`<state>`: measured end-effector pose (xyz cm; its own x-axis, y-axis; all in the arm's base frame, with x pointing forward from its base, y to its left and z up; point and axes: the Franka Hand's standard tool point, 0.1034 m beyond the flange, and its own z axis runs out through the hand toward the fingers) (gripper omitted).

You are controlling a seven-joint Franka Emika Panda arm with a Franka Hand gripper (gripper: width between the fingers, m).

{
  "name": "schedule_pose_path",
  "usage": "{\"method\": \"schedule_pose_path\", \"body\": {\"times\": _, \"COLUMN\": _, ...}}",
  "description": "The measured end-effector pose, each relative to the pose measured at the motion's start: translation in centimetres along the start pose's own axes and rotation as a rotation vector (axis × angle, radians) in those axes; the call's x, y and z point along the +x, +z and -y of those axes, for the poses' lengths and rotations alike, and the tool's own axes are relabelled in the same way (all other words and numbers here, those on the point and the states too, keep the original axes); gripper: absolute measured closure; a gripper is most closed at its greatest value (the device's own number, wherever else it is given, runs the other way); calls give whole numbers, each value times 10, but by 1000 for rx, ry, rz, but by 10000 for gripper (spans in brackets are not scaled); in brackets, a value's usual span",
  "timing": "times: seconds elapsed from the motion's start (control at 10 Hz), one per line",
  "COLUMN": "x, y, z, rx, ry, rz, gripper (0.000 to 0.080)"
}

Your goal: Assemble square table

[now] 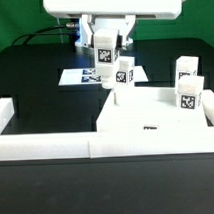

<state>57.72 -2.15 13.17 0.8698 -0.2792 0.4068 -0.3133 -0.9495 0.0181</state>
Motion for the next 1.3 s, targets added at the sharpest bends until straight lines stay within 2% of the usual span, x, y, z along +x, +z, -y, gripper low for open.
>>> {"method": "schedule_pose_path", "body": {"times": 0.1, "x": -3, "y": 4, "z": -6, "rx": -3, "ry": 23, "rz": -55, "gripper": 509}}
{"method": "schedule_pose_path", "body": {"times": 0.3, "x": -4, "y": 10, "z": 11, "rx": 10, "ry": 75, "rz": -70, "gripper": 509}}
{"method": "schedule_pose_path", "body": {"times": 0.5, "x": -11, "y": 28, "z": 23, "rx": 0, "ry": 57, "rz": -65, "gripper": 509}}
{"method": "schedule_pose_path", "body": {"times": 0.7, "x": -5, "y": 34, "z": 31, "rx": -2, "ry": 44, "rz": -69, "gripper": 509}}
{"method": "schedule_pose_path", "body": {"times": 0.9, "x": 2, "y": 38, "z": 31, "rx": -7, "ry": 34, "rz": -69, "gripper": 509}}
{"method": "schedule_pose_path", "body": {"times": 1.3, "x": -5, "y": 39, "z": 25, "rx": -15, "ry": 19, "rz": -59, "gripper": 509}}
